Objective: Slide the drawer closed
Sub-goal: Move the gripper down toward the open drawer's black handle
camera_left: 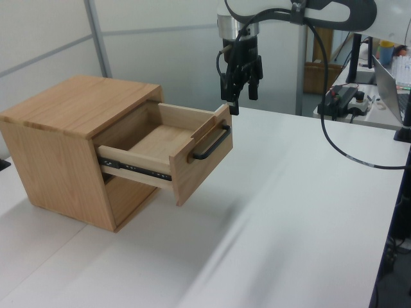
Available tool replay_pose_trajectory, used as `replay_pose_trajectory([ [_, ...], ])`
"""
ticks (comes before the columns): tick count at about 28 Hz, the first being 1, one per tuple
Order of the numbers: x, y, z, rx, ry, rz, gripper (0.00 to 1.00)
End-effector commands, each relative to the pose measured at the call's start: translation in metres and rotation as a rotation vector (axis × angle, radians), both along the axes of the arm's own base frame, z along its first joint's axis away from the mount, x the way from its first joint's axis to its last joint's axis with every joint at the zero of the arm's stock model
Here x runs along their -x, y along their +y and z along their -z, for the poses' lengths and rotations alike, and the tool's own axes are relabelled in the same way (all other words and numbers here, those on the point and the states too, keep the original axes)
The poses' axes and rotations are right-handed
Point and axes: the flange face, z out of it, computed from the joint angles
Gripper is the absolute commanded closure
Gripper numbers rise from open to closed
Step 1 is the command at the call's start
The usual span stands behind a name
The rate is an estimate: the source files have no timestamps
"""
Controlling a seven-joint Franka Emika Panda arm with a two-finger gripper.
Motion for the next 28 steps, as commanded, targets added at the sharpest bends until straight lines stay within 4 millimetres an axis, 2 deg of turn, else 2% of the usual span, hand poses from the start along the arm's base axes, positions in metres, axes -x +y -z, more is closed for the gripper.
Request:
replay_pose_trajectory([
  [1,0.010,0.008,-0.011,0.008,-0.008,-0.026,0.03],
  [4,0.010,0.009,-0.011,0.002,-0.008,-0.029,0.31],
  [5,0.010,0.010,-0.010,0.001,-0.007,-0.029,0.46],
  [6,0.008,0.011,-0.007,0.000,-0.001,-0.032,0.67],
  [8,0.008,0.011,-0.005,0.000,0.002,-0.032,0.80],
  [10,0.007,0.011,-0.003,-0.002,0.007,-0.033,1.00],
  [24,0.003,0.013,0.012,-0.004,0.042,-0.037,1.00],
  [28,0.002,0.012,0.022,-0.005,0.064,-0.043,1.00],
])
